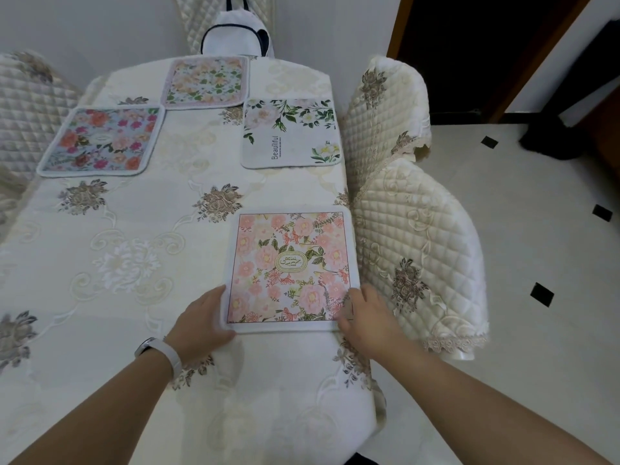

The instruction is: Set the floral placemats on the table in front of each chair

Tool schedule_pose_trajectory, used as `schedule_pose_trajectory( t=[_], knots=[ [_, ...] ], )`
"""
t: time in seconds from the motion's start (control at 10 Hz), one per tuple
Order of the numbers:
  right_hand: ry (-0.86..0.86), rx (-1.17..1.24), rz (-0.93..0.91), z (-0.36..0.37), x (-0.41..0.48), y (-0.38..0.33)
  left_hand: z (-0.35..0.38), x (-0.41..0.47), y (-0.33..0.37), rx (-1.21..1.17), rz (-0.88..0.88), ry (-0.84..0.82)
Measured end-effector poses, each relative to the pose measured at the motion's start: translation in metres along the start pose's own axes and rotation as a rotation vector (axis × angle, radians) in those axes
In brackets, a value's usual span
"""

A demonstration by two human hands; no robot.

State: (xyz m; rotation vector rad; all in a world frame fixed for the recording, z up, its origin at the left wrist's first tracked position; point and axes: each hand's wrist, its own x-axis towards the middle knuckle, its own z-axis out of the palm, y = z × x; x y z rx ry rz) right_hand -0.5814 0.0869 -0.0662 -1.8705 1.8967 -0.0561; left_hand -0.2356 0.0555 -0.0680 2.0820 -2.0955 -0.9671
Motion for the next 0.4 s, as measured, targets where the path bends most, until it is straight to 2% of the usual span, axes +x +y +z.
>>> schedule_pose_trajectory(
  t=[0.2, 0.3, 0.4],
  knots=[
    [0.11, 0.004, -0.151, -0.041, 0.014, -0.027, -0.034, -0.035, 0.041, -0.191, 0.063, 0.22],
    [0.138, -0.004, -0.275, -0.067, 0.018, -0.048, -0.056, -0.06, 0.063, -0.156, 0.088, 0.336],
    [0.156, -0.027, -0.406, -0.093, 0.022, -0.07, -0.074, -0.082, 0.078, -0.01, 0.12, 0.491]
  ],
)
